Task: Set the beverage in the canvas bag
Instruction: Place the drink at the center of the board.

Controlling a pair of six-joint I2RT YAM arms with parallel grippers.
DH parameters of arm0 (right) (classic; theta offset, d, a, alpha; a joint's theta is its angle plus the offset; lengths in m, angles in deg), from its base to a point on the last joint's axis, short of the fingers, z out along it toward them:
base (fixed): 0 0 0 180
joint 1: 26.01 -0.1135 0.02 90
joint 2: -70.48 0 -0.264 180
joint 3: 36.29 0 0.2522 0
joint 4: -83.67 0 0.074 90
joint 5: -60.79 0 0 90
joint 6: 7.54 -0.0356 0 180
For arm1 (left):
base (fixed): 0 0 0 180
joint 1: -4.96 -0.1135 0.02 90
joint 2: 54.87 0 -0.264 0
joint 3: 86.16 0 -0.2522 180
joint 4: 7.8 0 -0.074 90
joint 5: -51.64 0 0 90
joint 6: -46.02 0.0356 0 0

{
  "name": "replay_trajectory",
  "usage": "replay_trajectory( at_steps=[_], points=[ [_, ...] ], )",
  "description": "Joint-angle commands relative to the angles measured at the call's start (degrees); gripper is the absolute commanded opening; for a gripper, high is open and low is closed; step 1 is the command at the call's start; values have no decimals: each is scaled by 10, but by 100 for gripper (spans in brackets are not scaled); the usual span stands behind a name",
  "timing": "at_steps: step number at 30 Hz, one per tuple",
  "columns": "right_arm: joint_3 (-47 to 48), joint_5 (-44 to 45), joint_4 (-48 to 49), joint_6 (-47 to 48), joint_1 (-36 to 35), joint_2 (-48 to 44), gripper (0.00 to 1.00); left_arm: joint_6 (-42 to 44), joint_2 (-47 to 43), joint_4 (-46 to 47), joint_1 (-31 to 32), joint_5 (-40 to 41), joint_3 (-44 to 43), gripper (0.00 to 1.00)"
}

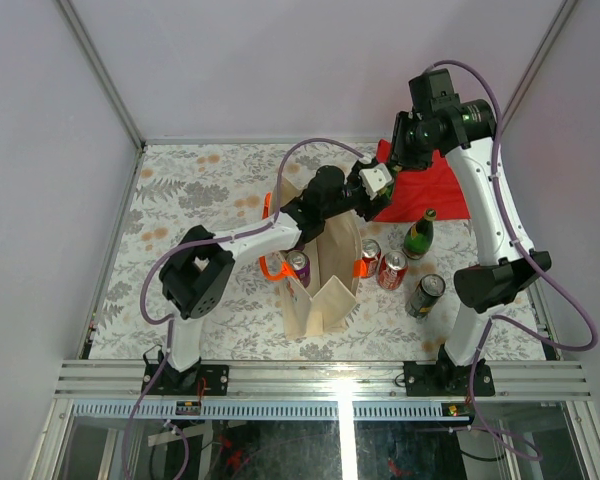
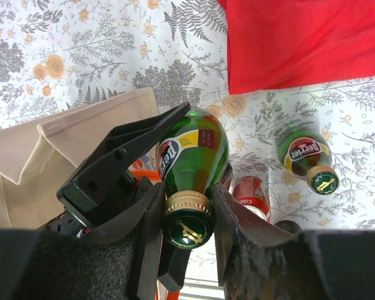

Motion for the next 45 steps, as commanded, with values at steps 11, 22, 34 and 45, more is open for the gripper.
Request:
replay_trajectory(
  at_steps=[11, 22, 34, 45],
  points=[
    [-32, -38, 125, -14, -6, -96, 0, 10, -26, 47, 4, 25, -13, 42],
    [-84, -64, 140, -17, -6, -140, 0, 50, -57, 48, 4, 47, -22, 31],
    [-129, -82, 159, -23, -6, -142, 8, 29, -78, 58, 4, 58, 8, 0],
    [-182, -106, 205, -22, -6, -160, 50, 21, -90, 68, 4, 55, 19, 0]
  ],
)
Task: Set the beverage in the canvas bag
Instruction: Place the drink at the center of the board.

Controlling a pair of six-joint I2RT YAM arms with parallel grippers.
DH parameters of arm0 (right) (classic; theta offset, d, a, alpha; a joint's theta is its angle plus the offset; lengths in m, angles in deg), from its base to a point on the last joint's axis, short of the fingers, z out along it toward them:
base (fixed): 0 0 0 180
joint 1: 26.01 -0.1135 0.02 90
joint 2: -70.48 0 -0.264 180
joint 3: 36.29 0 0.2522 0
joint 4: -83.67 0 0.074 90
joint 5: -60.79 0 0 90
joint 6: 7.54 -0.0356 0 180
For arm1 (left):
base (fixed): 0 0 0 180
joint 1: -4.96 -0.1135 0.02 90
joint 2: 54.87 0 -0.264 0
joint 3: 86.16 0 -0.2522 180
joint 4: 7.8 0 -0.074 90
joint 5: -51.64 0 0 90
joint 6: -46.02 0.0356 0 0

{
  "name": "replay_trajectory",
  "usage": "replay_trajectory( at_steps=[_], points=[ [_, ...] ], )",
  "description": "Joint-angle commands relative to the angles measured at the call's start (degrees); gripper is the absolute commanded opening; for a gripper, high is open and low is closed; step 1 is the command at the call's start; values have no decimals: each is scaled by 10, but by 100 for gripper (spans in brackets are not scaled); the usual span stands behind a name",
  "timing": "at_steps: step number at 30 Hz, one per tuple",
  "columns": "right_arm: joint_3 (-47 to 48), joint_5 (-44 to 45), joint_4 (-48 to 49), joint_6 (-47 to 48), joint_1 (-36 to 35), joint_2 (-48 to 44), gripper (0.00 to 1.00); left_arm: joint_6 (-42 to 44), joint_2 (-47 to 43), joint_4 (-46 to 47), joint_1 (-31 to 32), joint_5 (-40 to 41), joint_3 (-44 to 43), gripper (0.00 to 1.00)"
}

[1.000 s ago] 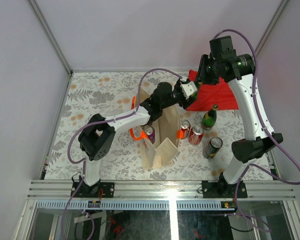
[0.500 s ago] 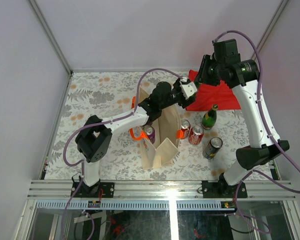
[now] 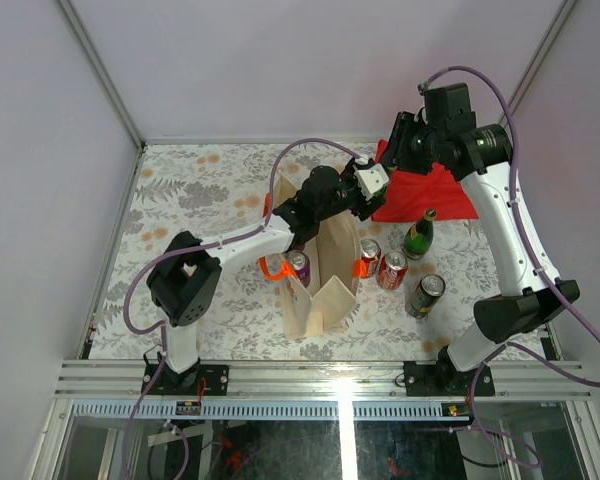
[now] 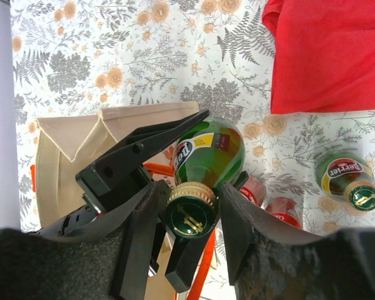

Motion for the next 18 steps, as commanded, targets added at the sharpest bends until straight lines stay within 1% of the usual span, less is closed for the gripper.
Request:
replay_trajectory(
  at_steps=[1, 3, 10, 15, 18],
  points=[
    [-20, -51, 64, -11, -6, -37, 52, -11, -38, 88, -2, 11, -9, 0],
    [-29, -52, 70, -10, -5, -40, 54, -13, -39, 88, -2, 10, -11, 0],
    [-38, -47, 71, -8, -5, -39, 58, -17, -38, 90, -1, 8, -13, 0],
    [-48, -41, 75, -10, -6, -40, 58, -23, -41, 88, -2, 4, -14, 0],
    [-51, -30, 69, -9, -5, -39, 55, -25, -43, 88, -1, 5, -11, 0]
  ],
)
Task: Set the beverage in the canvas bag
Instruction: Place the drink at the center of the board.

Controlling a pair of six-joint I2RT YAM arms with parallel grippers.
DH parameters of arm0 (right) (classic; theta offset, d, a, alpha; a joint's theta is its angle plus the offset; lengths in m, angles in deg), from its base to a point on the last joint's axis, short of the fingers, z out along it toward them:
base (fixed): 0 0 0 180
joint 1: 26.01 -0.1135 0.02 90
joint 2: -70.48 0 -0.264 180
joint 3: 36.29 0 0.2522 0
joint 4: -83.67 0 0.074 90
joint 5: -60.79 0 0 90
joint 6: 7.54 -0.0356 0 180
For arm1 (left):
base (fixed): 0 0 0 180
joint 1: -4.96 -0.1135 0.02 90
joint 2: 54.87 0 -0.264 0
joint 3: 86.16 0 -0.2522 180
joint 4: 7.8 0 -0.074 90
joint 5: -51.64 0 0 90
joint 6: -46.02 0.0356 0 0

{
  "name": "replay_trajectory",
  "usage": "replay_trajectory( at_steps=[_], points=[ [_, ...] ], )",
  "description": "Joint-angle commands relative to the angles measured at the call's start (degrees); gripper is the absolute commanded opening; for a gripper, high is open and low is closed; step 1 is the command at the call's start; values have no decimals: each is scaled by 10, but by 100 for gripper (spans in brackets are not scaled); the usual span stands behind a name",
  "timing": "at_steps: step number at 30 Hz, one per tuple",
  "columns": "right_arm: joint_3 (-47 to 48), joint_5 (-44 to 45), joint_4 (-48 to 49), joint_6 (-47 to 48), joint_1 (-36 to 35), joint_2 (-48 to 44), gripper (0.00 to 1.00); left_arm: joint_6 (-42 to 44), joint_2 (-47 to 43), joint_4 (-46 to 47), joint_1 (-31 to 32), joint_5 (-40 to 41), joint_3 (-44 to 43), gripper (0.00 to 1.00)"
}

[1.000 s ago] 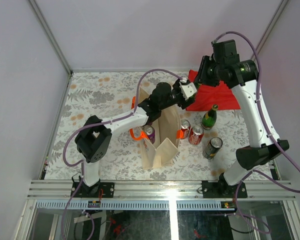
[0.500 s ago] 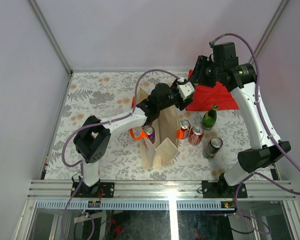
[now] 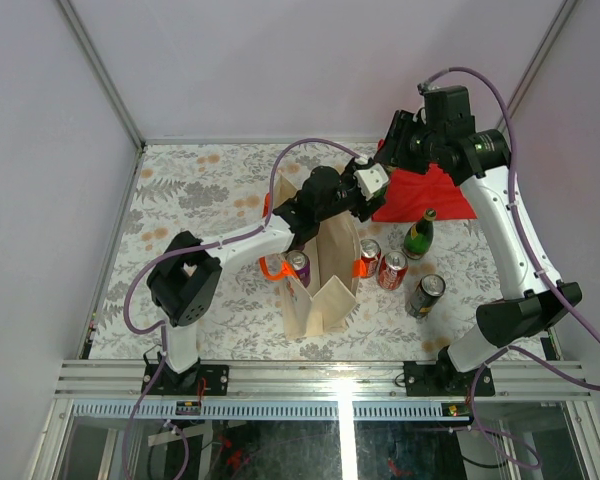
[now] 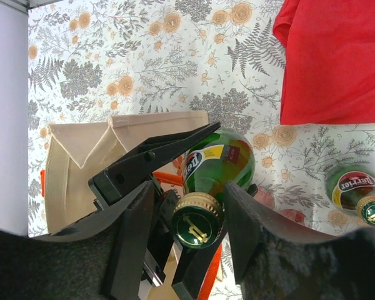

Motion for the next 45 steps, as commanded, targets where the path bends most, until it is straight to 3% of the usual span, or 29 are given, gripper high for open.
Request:
replay_trajectory(
  at_steps=[1, 5, 14, 24, 29, 34, 40, 42, 45],
  points=[
    [-5, -5, 2, -2, -6, -18, 53, -10, -43, 94, 0, 5, -12, 0],
    [2, 6, -20, 1, -6, -13, 46, -13, -42, 91, 0, 5, -12, 0],
    [37, 28, -99, 25, -7, 10, 49, -16, -37, 87, 0, 4, -17, 0],
    [2, 30, -69, 26, -9, 2, 48, -19, -33, 81, -1, 0, -23, 0],
    [-12, 30, -52, 30, -10, 9, 33, -19, -31, 83, -1, -2, -26, 0],
    [-10, 28, -44, 37, -12, 20, 3, -11, -29, 82, 0, -5, -25, 0],
    [-4, 46, -46, 46, -13, 26, 0, -2, -4, 80, 0, -5, -29, 0],
    [-6, 53, -41, 48, -13, 23, 0, -5, 2, 80, 0, -5, -32, 8],
    [-8, 65, -32, 47, -14, 16, 0, -13, 5, 84, -1, -1, -36, 29]
  ],
)
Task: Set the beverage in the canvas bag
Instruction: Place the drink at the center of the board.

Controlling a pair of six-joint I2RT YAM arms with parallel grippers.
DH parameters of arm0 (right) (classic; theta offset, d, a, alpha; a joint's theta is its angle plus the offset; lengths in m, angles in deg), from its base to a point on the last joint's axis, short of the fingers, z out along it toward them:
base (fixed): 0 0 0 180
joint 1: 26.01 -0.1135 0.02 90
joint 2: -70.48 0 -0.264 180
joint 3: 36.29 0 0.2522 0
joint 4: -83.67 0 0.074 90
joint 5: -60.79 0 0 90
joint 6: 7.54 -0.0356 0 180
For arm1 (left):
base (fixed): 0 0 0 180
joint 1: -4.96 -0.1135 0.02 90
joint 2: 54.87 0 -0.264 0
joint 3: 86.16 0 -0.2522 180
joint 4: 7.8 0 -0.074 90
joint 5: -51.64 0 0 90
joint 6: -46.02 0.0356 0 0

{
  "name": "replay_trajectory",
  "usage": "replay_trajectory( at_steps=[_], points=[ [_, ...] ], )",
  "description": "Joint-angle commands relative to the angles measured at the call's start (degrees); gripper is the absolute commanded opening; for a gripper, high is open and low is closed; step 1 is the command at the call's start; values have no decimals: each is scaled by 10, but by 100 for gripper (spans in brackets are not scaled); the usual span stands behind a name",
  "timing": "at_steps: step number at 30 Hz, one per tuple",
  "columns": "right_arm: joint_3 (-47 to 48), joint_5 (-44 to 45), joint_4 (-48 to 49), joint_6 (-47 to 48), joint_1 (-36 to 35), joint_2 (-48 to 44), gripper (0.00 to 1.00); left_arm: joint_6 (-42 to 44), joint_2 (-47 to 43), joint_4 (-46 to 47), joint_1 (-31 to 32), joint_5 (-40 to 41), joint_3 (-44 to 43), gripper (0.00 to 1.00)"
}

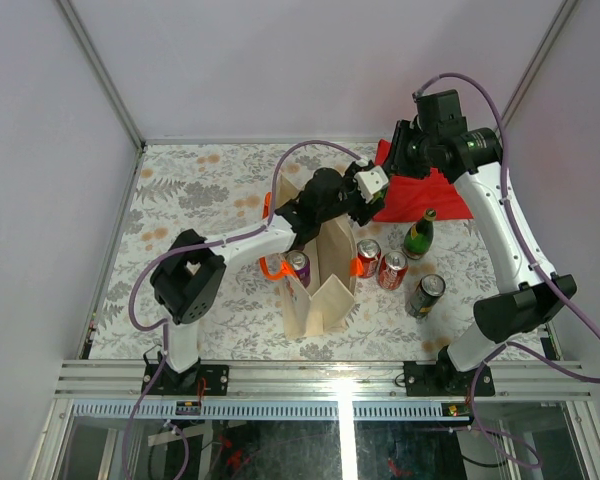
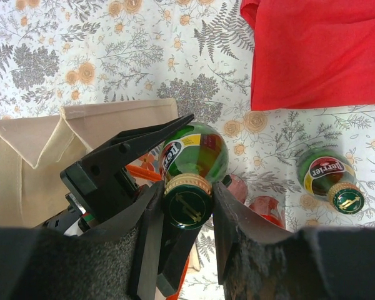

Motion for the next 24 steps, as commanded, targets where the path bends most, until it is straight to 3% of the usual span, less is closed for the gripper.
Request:
replay_trajectory(
  at_steps=[1, 5, 12, 24],
  points=[
    [-1, 25, 5, 21, -11, -3, 0, 2, -6, 110, 1, 5, -36, 36],
    [4, 32, 17, 21, -11, -3, 0, -1, -8, 110, 1, 5, -32, 55],
    [23, 45, 29, 23, -11, 1, 0, -5, -34, 120, 1, 10, -2, 98],
    [23, 52, 54, 23, -11, 7, 0, 5, -108, 120, 1, 40, 53, 100]
  ],
)
